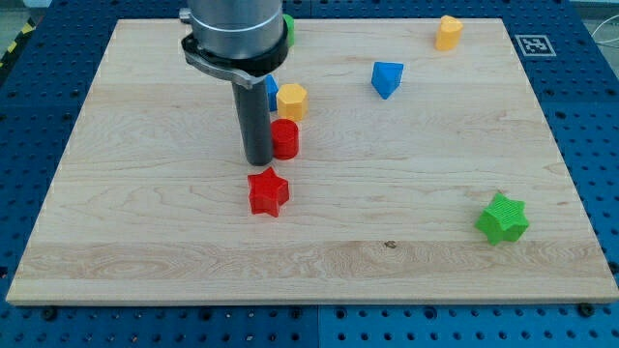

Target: Slide the red circle towards the center of the board

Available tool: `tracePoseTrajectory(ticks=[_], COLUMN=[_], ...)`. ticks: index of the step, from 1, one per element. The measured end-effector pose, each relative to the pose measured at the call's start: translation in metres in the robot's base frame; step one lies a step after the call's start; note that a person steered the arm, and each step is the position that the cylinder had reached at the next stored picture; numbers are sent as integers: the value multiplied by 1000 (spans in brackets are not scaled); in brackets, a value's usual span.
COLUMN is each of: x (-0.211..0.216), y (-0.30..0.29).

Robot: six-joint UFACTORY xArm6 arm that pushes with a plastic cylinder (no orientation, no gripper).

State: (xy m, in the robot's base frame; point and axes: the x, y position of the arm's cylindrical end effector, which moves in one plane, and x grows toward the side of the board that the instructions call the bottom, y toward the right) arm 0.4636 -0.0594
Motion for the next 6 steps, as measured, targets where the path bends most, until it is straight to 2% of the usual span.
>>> tracePoseTrajectory(ticks=[1, 4, 6], x=[12, -31, -19], y=[13, 10, 11])
